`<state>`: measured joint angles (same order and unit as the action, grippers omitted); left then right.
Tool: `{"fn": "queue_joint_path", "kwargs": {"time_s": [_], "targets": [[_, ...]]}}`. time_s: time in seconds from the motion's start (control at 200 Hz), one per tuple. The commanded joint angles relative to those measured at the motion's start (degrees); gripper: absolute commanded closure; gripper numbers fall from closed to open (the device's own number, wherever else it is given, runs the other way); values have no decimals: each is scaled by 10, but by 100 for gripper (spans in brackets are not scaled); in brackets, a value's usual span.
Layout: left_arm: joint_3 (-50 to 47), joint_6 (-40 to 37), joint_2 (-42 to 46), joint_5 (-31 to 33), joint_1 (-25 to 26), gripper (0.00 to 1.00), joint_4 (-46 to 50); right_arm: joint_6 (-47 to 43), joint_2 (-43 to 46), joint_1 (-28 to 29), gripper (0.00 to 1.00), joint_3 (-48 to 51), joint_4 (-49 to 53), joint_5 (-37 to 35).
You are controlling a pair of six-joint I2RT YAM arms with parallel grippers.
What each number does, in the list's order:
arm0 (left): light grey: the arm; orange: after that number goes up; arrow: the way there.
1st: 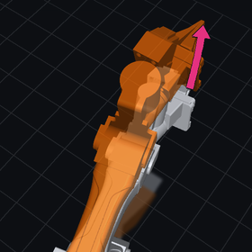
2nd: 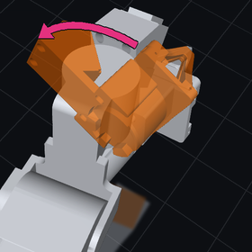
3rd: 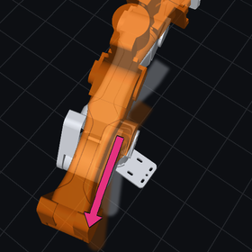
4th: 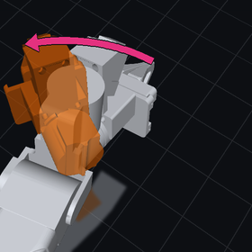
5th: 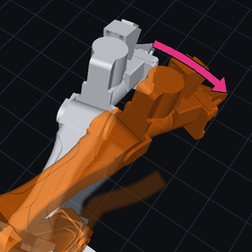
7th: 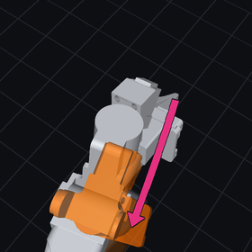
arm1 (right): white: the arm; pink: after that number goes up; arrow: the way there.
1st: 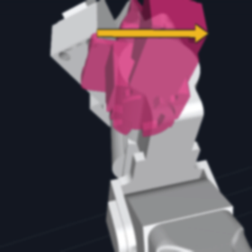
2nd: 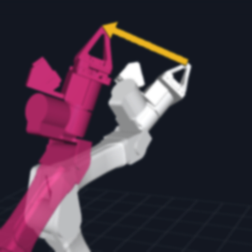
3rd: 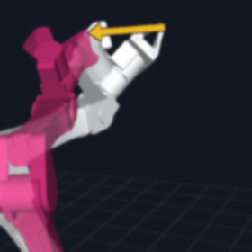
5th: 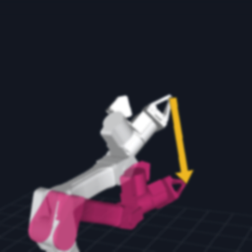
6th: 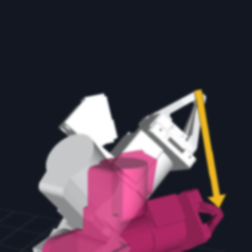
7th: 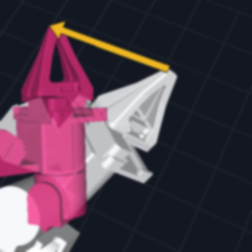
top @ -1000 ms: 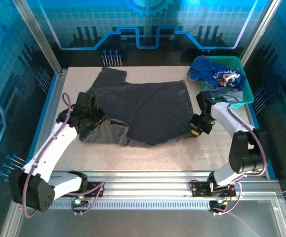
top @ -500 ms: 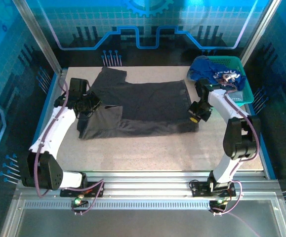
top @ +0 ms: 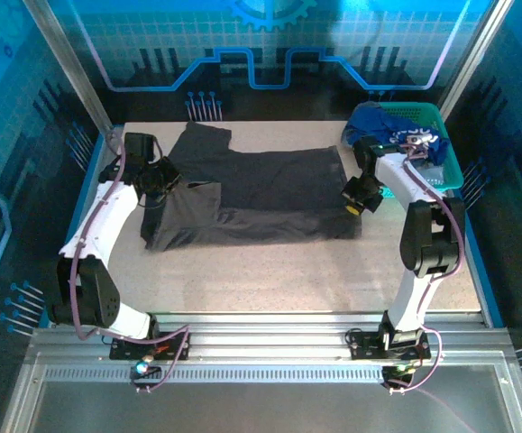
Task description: Fold and stack the t-shirts
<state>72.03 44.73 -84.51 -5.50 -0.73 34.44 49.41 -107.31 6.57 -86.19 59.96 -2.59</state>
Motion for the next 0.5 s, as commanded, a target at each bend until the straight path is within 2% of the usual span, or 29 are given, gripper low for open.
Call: {"fn": "queue_joint_path", "kwargs": {"time_s": [0.0,0.495], "targets": [[29,-30,-21,-14,-13,100,-13,-9,-28,-7,100,-38,8,-8],[80,-68,-110,-6,-32,100,-12,-10,-82,0,100,-80,9,-17]]}}
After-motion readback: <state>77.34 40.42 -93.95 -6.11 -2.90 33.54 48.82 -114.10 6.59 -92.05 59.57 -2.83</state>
